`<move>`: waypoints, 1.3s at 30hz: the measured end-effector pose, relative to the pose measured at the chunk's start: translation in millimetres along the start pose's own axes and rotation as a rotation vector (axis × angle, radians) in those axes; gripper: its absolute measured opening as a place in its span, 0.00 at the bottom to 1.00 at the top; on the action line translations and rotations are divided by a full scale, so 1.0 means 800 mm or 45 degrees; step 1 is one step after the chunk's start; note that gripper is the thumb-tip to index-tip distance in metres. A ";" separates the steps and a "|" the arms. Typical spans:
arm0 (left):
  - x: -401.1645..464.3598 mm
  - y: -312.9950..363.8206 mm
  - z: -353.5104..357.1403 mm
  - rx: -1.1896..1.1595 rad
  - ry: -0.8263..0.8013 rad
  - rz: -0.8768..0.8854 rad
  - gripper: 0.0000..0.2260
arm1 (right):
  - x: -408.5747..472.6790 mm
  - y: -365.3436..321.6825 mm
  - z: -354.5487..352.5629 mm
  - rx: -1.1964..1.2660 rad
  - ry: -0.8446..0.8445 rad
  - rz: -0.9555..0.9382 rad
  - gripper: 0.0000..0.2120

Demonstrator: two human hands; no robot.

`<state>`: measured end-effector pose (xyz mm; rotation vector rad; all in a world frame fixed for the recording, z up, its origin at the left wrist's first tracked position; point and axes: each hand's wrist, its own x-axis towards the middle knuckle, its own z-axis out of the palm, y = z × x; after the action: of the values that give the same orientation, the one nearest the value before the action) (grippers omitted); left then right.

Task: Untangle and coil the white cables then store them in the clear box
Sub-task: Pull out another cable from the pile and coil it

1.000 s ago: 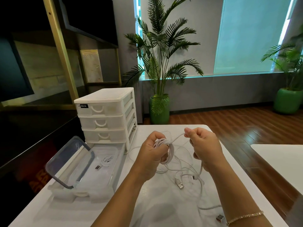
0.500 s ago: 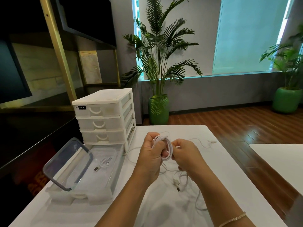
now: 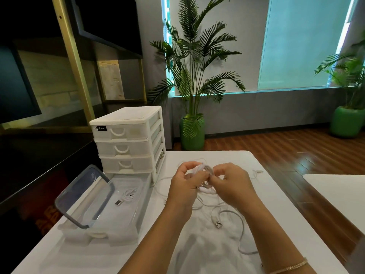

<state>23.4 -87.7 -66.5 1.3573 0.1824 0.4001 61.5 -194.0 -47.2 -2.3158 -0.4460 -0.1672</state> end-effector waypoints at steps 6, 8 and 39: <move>0.001 0.007 -0.012 -0.009 -0.224 -0.173 0.06 | -0.003 0.000 -0.009 0.048 0.080 -0.049 0.07; 0.002 0.006 -0.012 -0.069 -0.195 -0.227 0.04 | -0.007 -0.003 -0.011 0.096 0.156 -0.077 0.09; 0.005 0.001 -0.016 0.622 0.031 0.295 0.10 | -0.011 -0.017 -0.020 0.720 -0.236 0.214 0.17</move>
<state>22.3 -74.7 -67.8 1.8639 0.1476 0.5918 48.7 -199.2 -29.0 -1.8023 -0.3332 0.2319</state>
